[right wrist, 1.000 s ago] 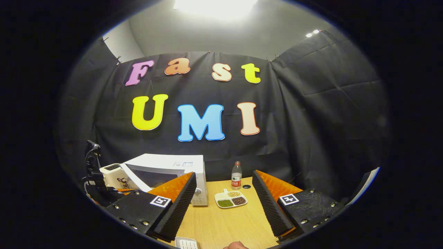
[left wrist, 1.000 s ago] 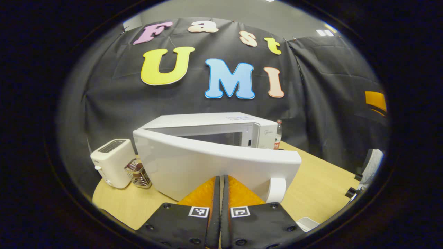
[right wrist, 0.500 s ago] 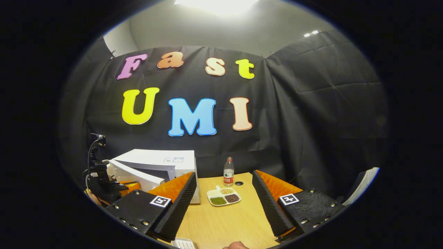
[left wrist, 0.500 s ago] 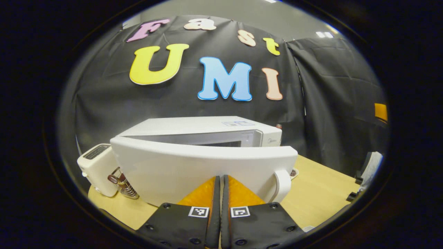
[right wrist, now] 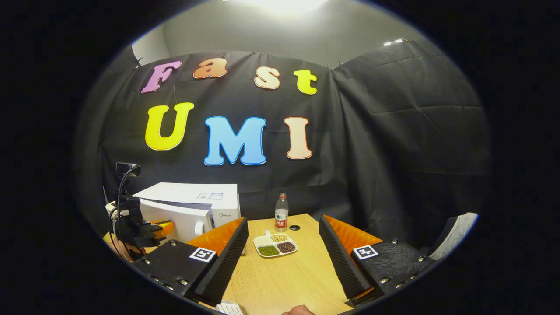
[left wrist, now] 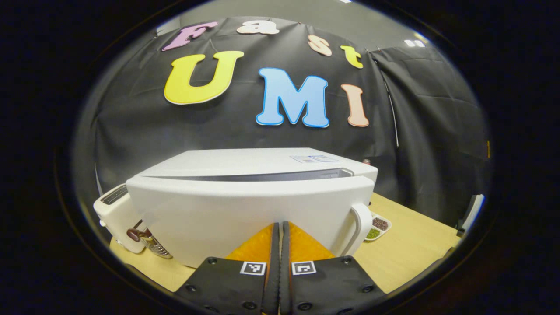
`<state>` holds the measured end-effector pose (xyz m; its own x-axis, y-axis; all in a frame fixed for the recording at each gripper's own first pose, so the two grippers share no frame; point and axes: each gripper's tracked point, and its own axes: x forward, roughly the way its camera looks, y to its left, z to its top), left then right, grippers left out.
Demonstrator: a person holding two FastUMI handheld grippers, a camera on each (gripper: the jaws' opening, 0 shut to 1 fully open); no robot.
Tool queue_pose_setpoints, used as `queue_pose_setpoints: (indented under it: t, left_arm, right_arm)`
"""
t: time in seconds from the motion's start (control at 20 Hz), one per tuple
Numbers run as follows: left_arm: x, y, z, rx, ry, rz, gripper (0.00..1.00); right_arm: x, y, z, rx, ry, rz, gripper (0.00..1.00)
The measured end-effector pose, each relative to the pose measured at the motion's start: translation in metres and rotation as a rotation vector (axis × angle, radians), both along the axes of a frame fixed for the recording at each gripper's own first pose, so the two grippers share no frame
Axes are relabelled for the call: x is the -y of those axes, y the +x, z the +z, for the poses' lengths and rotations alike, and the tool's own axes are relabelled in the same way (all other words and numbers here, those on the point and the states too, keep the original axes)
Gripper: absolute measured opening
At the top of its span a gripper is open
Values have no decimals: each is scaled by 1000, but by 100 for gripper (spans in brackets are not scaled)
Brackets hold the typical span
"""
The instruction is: Open the microwave oven with the left hand, put the food in, and close the microwave oven.
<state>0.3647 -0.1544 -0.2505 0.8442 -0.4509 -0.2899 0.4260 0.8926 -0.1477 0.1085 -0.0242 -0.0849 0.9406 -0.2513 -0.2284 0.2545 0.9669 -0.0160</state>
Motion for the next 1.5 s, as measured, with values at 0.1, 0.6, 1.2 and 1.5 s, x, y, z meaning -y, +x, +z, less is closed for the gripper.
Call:
queue_pose_setpoints:
  t: [0.1, 0.6, 1.2, 1.5]
  left_arm:
    - [3, 6, -1, 2, 3, 6, 7]
    - [17, 17, 3, 25, -7, 14, 8]
    - [25, -5, 53, 112, 20, 36, 7]
    - [2, -66, 121, 191, -18, 90, 7]
  right_arm:
    - [0, 2, -2, -4, -7, 1, 98]
    - [-5, 13, -9, -15, 10, 18, 98]
    - [-32, 13, 8, 43, 28, 119, 98]
    - [-34, -2, 24, 85, 49, 216, 98]
